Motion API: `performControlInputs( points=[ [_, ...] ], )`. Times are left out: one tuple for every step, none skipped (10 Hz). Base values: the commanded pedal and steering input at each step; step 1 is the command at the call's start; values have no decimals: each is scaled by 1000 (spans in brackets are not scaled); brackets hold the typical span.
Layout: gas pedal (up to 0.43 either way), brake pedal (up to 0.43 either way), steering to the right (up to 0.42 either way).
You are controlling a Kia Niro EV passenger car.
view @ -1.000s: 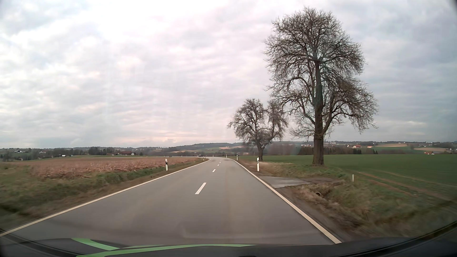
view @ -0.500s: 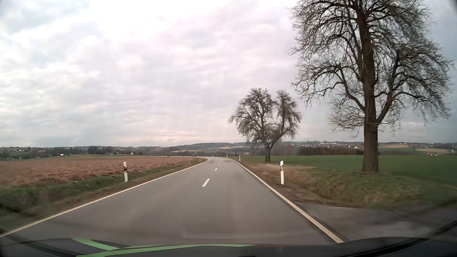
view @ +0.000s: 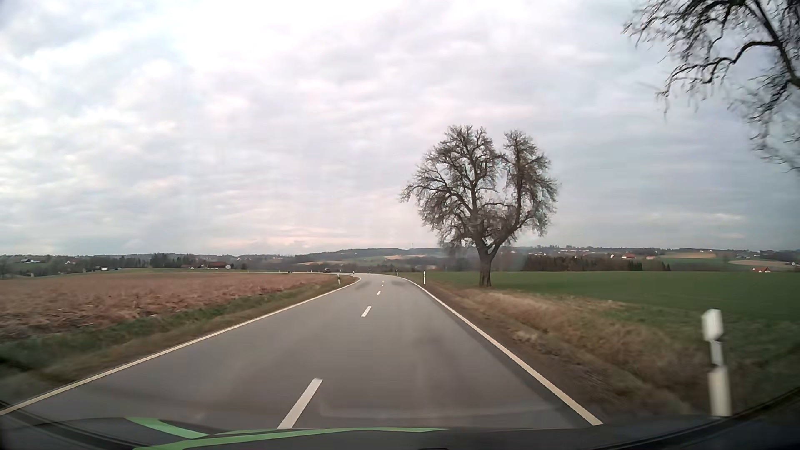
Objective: Follow the waypoints while adhering to traffic rules and regulations
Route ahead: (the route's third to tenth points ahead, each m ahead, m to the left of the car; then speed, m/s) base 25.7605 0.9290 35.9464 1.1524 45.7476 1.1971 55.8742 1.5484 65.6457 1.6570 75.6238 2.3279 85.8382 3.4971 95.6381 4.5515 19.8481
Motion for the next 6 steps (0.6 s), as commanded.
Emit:
performControlInputs(
  points=[
    [169,0,0],
    [169,0,0],
    [169,0,0],
    [169,0,0],
    [169,0,0],
    [157,0,0]
  ],
)
